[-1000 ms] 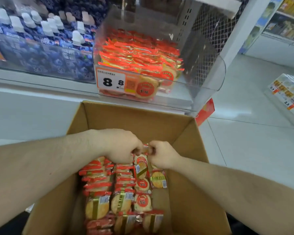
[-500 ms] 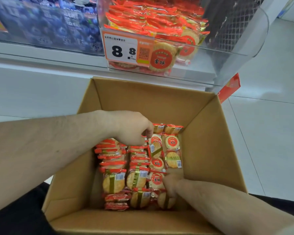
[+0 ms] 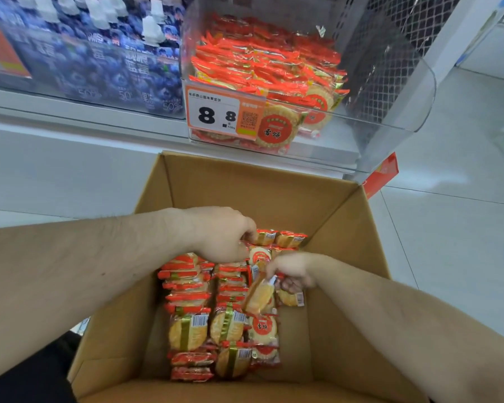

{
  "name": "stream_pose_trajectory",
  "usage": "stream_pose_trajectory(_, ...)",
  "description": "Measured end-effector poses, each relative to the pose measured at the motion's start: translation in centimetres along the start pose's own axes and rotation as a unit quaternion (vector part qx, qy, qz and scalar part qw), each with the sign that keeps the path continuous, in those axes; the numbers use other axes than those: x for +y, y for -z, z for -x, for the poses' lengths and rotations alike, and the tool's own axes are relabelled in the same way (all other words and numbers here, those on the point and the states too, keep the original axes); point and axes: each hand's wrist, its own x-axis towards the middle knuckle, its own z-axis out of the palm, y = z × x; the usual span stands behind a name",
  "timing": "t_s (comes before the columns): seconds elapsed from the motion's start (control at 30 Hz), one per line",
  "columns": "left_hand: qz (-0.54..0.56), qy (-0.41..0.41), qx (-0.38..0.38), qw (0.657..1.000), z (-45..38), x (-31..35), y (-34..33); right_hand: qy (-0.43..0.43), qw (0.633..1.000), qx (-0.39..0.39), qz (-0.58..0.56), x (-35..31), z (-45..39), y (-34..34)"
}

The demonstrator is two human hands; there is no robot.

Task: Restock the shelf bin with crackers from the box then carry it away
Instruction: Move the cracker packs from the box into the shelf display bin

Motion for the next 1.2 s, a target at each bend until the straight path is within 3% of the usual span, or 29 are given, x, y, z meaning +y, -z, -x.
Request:
stream_pose_trajectory(0.13,0.056,0.048,-0.022,0.997,0.2,0.8,-0.7,0.114,0.952,-0.084,-0.272,-3.3,2.3,0.8)
stream_pose_trajectory(0.23,0.033,0.067,0.02,0.997,0.0,0.6,-1.2,0.201,0.902,-0.182,-0.335,-4.1,2.1,0.5)
stream_pose_trajectory(0.3,0.067,0.099,0.044,0.992,-0.3,0.0,-0.9,0.211,0.889,-0.181,-0.365,-3.4,0.6,0.7)
stream_pose_trajectory(0.37,0.203,0.139,0.04,0.968,-0.8,-1.2,-0.7,0.153,0.905,-0.094,-0.385,-1.3,-2.1,0.6)
stream_pose_trajectory(0.43,0.375,0.165,0.03,0.912,-1.0,-2.3,-0.5,0.05,0.948,0.047,-0.311,1.8,-4.6,-0.4)
stream_pose_trajectory(0.5,0.489,0.179,0.021,0.853,-1.0,-3.1,-0.5,-0.044,0.982,0.136,-0.124,4.7,-6.2,-2.1)
stream_pose_trajectory(0.6,0.594,0.184,-0.01,0.783,-1.1,-3.7,-0.7,-0.084,0.992,0.093,0.019,7.0,-7.2,-4.3)
stream_pose_trajectory(0.73,0.638,0.185,-0.024,0.747,-1.2,-3.8,-0.7,-0.099,0.991,0.085,0.019,7.7,-8.1,-6.0)
stream_pose_trajectory(0.97,0.643,0.186,-0.024,0.742,-1.5,-3.7,-0.6,-0.101,0.989,0.105,0.027,7.8,-8.5,-6.1)
stream_pose_trajectory(1.2,0.534,0.178,0.042,0.826,-0.9,-4.1,0.8,-0.094,0.968,0.129,0.195,5.2,-2.8,0.9)
